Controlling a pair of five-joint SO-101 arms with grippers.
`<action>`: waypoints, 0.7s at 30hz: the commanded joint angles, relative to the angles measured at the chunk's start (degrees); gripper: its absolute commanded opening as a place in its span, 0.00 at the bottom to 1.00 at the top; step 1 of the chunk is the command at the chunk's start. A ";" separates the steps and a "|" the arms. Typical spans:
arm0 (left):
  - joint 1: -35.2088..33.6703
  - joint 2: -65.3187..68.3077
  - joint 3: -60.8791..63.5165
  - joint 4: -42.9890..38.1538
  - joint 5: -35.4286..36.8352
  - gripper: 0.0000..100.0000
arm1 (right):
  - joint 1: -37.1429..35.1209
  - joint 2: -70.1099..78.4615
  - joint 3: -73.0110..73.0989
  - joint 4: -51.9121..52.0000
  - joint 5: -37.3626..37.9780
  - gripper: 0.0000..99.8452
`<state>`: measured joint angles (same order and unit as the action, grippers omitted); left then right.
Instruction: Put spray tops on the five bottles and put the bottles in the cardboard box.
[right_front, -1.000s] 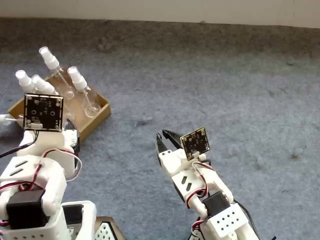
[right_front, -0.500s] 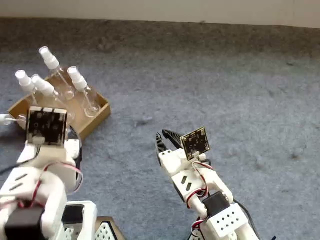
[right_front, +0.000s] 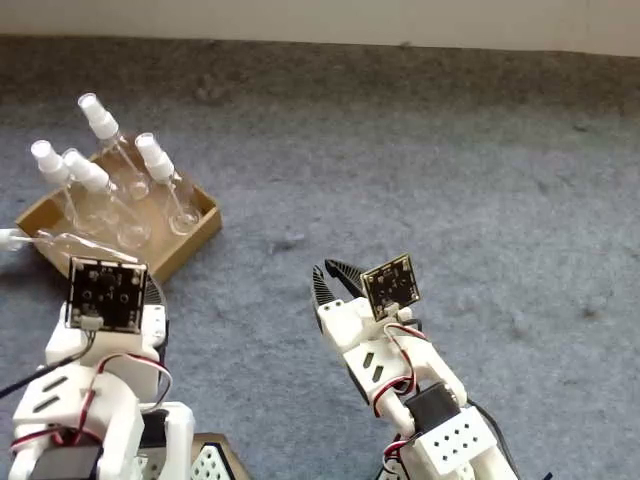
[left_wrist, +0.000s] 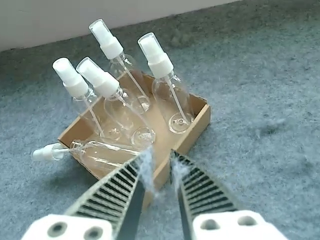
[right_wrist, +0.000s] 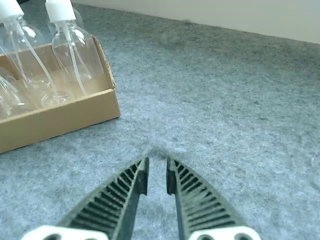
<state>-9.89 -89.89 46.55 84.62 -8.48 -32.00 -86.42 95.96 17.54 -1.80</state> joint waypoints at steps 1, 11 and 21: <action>3.82 -6.46 2.86 -0.35 -1.32 0.01 | -0.57 -0.31 7.52 0.31 0.62 0.06; 7.60 -9.89 11.12 -0.44 -3.60 0.01 | -0.57 -0.31 7.52 0.31 0.62 0.06; 7.43 -15.08 19.56 -2.02 -3.69 0.01 | -0.48 -0.31 7.52 0.31 0.62 0.06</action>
<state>-2.95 -103.87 64.48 84.62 -11.65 -32.00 -86.42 95.96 17.54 -1.80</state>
